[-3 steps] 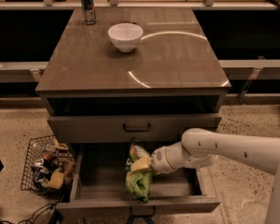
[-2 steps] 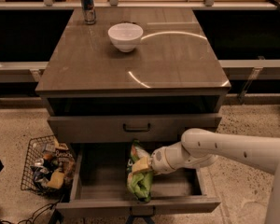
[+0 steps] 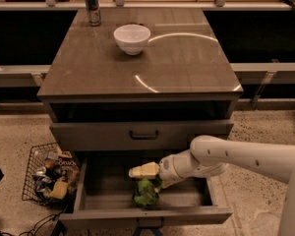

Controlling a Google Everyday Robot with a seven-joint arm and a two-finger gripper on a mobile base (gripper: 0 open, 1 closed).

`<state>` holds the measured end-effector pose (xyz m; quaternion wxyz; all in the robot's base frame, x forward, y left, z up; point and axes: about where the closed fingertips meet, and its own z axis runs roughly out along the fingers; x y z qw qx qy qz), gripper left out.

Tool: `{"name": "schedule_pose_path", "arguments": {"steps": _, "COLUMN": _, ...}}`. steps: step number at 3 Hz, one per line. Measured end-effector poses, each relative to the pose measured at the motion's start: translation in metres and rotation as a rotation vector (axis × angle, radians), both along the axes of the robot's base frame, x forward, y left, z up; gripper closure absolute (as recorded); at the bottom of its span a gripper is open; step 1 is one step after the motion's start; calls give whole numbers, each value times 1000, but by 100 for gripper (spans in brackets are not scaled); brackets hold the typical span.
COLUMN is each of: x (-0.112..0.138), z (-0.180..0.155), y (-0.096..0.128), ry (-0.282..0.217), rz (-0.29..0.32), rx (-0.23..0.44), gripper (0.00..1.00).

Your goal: Place green jalapeno chip bag into middle drawer

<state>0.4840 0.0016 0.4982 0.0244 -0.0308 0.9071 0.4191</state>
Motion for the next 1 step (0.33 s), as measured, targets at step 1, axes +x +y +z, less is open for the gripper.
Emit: {"name": "schedule_pose_path", "arguments": {"steps": 1, "x": 0, "z": 0, "y": 0, "ry": 0, "rz": 0, "rx": 0, "gripper": 0}}
